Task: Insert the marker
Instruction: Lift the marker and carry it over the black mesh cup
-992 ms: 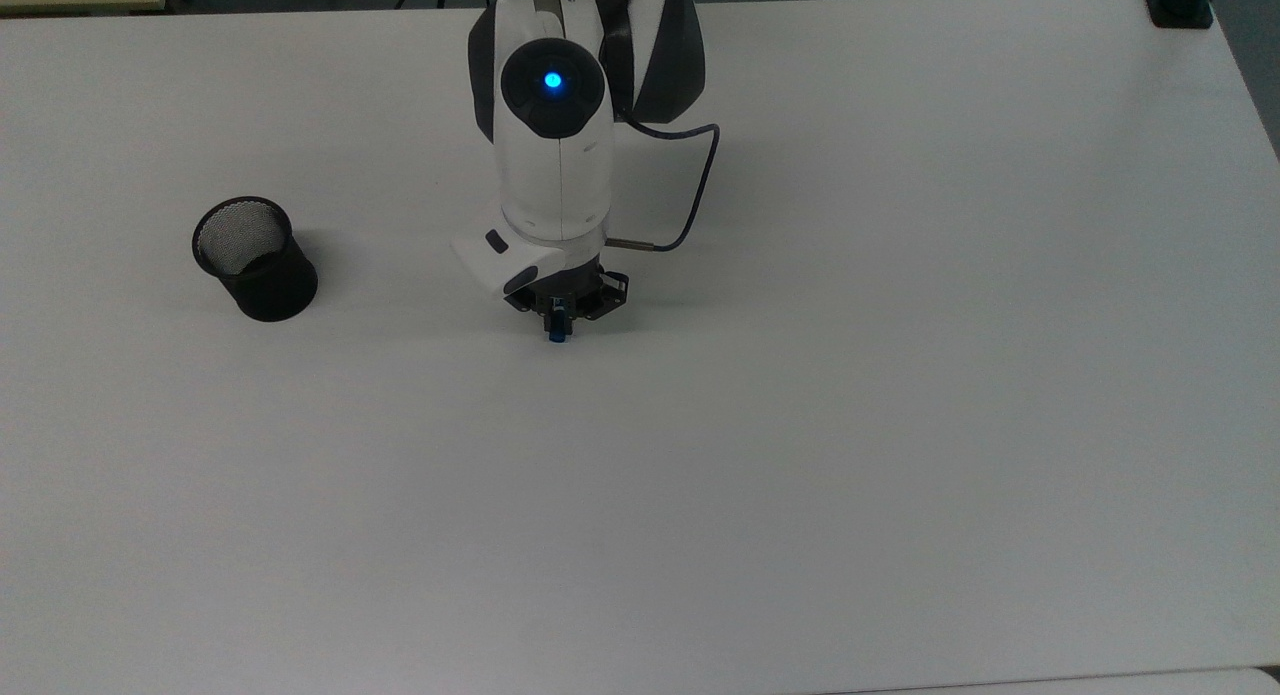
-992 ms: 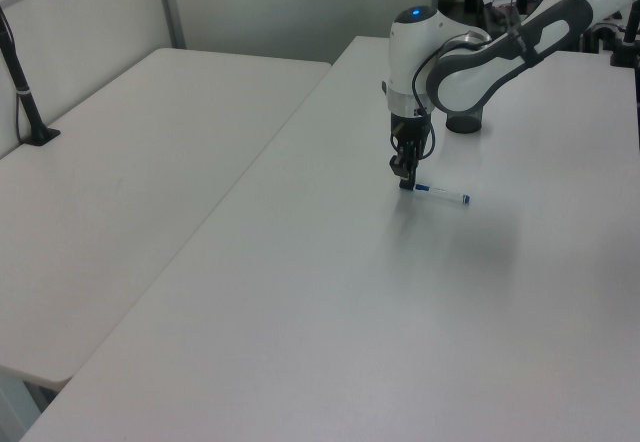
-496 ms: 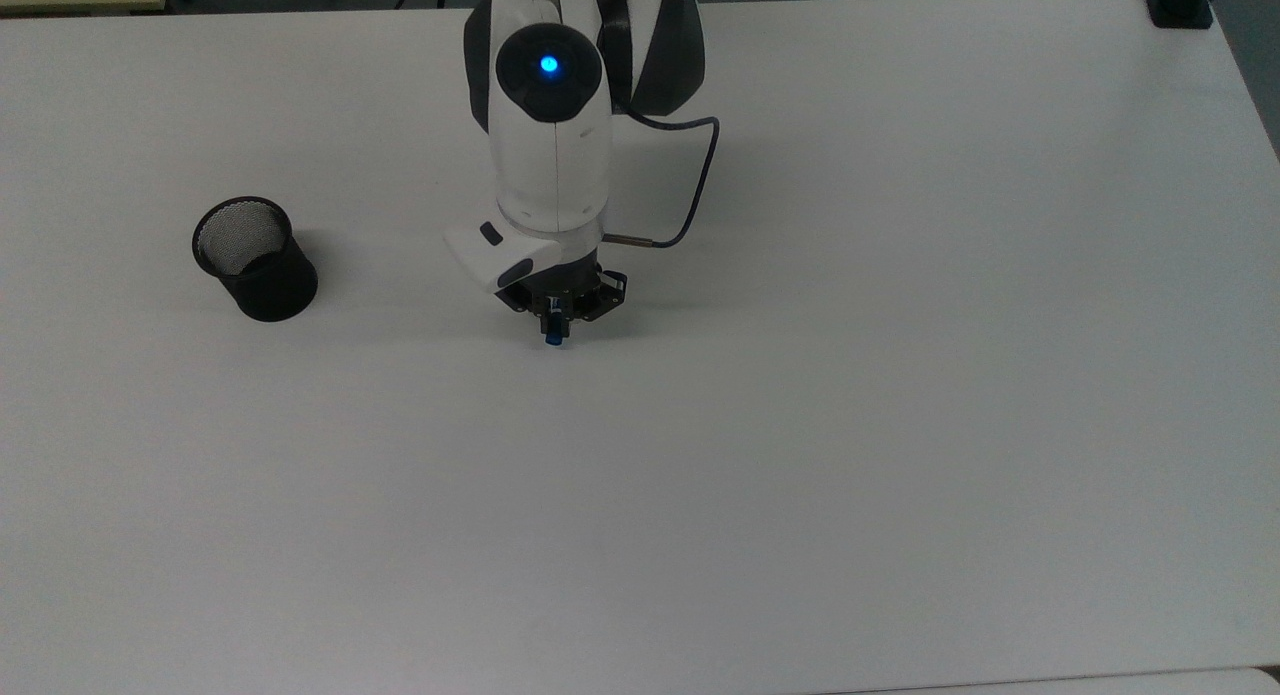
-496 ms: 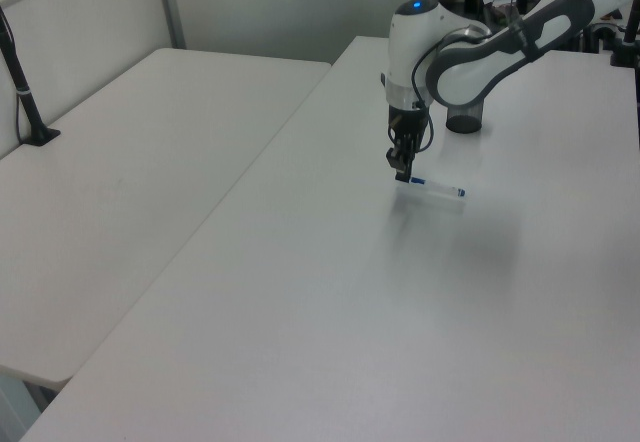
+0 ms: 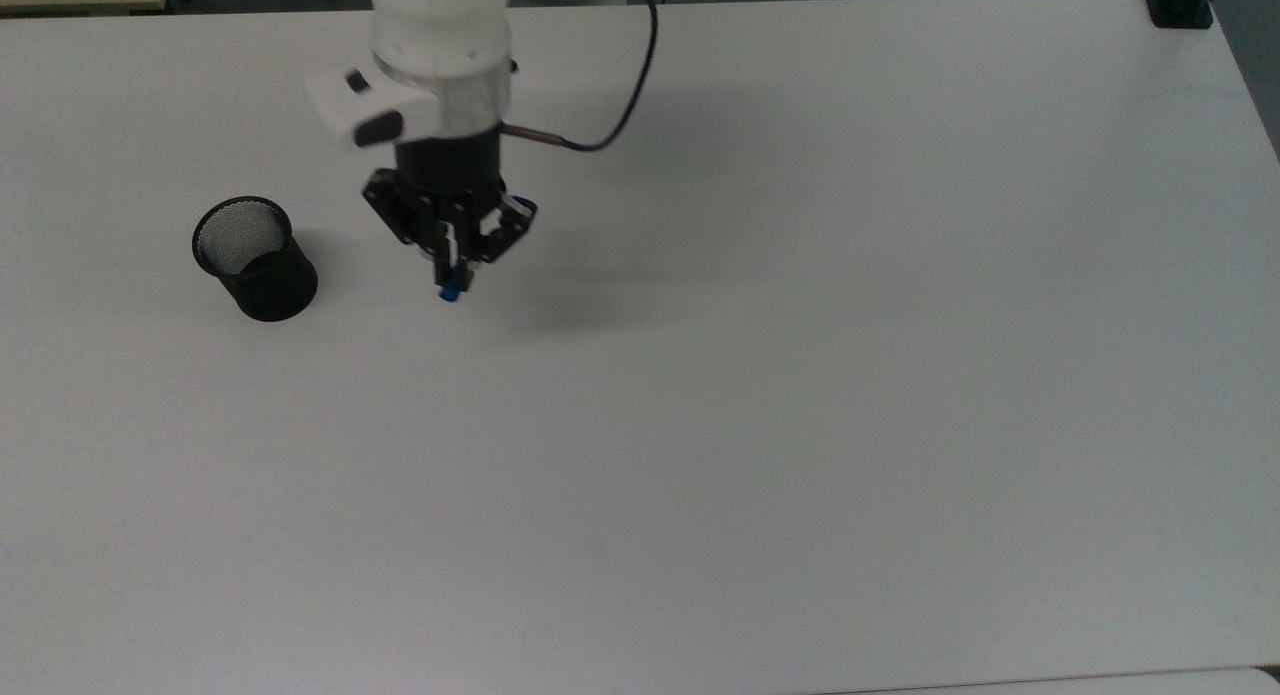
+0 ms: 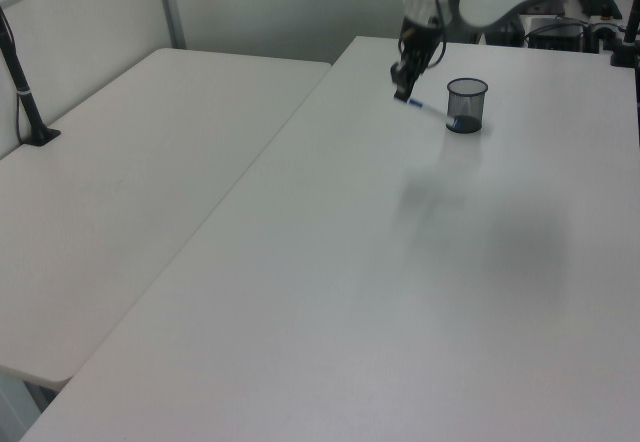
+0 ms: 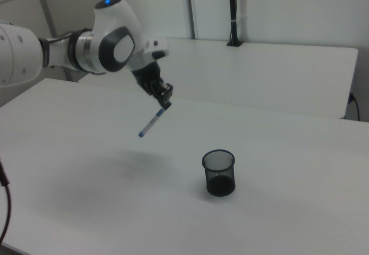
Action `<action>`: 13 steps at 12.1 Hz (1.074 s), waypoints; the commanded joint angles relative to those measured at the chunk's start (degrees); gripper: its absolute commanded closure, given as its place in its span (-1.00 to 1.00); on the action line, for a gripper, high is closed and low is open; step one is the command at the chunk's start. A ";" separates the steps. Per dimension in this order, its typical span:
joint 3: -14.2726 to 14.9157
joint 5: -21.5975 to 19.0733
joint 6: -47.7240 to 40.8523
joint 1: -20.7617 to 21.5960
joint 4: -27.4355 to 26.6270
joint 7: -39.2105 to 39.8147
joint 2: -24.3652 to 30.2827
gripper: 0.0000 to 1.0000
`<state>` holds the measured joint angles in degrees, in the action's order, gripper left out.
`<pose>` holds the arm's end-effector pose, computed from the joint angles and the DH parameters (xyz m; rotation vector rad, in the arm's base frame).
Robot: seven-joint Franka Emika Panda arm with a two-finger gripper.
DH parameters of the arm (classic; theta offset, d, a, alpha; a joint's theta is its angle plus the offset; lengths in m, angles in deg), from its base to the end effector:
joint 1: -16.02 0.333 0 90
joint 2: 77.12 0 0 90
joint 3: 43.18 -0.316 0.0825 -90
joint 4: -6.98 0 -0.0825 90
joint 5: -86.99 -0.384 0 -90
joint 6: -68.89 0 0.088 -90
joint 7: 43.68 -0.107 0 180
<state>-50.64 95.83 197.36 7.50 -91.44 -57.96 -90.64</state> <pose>0.6554 -0.0233 0.4778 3.0223 -0.2992 0.4603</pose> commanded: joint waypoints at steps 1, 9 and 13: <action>-0.27 -2.49 2.21 -6.66 -2.56 7.48 6.74 0.91; 0.17 -13.58 29.42 -17.23 -13.96 33.25 7.99 0.90; 0.17 -13.67 32.19 -18.72 -15.22 39.41 5.08 0.89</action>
<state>-50.28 83.69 227.71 -10.15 -105.05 -23.59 -85.46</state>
